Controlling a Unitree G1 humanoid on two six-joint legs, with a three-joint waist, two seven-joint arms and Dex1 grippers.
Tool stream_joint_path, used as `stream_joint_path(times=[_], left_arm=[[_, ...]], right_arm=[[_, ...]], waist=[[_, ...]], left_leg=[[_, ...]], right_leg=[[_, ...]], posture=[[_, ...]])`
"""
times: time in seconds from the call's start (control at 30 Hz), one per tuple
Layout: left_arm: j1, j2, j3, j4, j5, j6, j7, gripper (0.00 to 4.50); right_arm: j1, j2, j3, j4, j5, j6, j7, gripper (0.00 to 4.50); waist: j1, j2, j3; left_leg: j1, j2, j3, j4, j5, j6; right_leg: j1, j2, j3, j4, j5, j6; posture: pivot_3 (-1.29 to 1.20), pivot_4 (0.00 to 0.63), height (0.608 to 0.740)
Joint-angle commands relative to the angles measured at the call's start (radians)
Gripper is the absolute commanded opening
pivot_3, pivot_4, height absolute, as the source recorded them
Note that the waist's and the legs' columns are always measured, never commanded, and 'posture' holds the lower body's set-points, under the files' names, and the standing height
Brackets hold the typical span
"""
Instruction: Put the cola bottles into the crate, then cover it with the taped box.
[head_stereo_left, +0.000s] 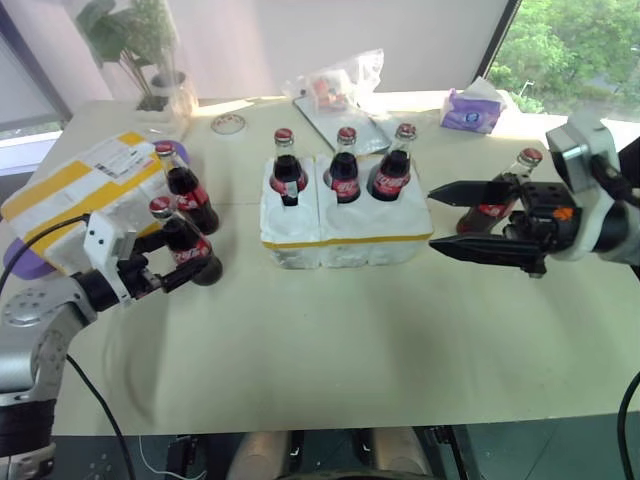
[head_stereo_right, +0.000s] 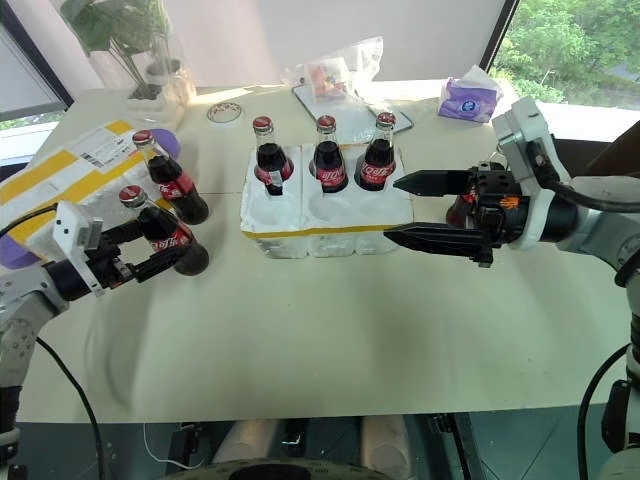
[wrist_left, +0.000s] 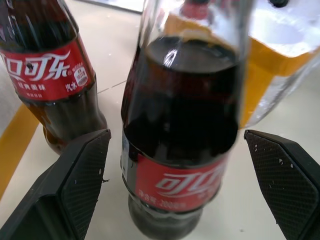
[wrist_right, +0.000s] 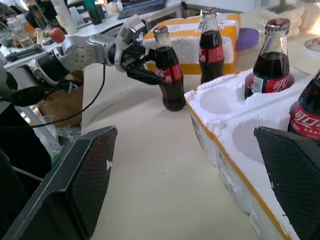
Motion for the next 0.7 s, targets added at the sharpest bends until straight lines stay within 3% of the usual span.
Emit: stream_joint_path(times=[0.03,0.1,0.23,0.27,0.5,0.7], left_arm=[[-0.023,-0.003,0.012,0.009,0.010,-0.024,0.010,4.48],[-0.031,-0.012,0.015,0.018,0.009,-0.030,0.013,4.48],[-0.042,-0.016,0.021,0.003,-0.020,-0.004,0.006,2.74],[-0.042,-0.013,0.024,-0.004,-0.030,0.006,0.002,2.56],[-0.051,0.081,0.062,-0.109,-0.168,0.149,-0.096,2.58],[-0.291,0.162,0.018,-0.160,-0.347,0.324,-0.158,2.58]], right_arm=[[-0.023,0.001,-0.018,-0.027,0.018,-0.005,-0.019,4.50],[-0.020,0.003,-0.017,-0.031,0.019,-0.006,-0.027,4.50],[-0.012,0.007,-0.021,-0.039,0.020,-0.008,-0.040,4.50],[-0.010,0.007,-0.022,-0.041,0.022,-0.008,-0.042,4.50],[0.020,0.007,-0.028,-0.048,0.007,-0.023,-0.047,4.50],[0.056,0.017,-0.019,-0.064,-0.019,-0.052,-0.054,4.50]], waist=[[0.000,0.000,0.000],[0.000,0.000,0.000],[0.001,0.000,0.000],[0.001,0.000,0.000],[0.001,-0.001,0.001],[0.003,-0.005,0.003]], left_leg=[[0.000,0.000,0.000,0.000,0.000,0.000],[0.000,0.000,0.000,0.000,0.000,0.000],[0.000,0.000,0.000,0.001,0.000,0.000],[0.000,0.000,0.000,0.001,0.000,0.000],[-0.001,0.000,0.000,0.001,0.000,0.000],[-0.001,0.000,-0.001,0.003,0.000,0.000]], right_leg=[[0.000,0.000,0.000,0.000,0.000,0.000],[0.000,0.000,0.000,0.000,0.001,0.002],[0.000,0.000,0.000,0.000,0.001,0.002],[0.000,0.000,0.000,0.000,0.001,0.002],[0.000,0.000,0.000,0.000,0.001,0.002],[0.000,0.000,0.000,0.001,0.001,0.001]], posture=[[0.00,0.150,0.740],[0.00,0.150,0.740],[0.00,0.150,0.740],[0.00,0.150,0.740],[0.00,0.150,0.740],[0.00,0.150,0.740]])
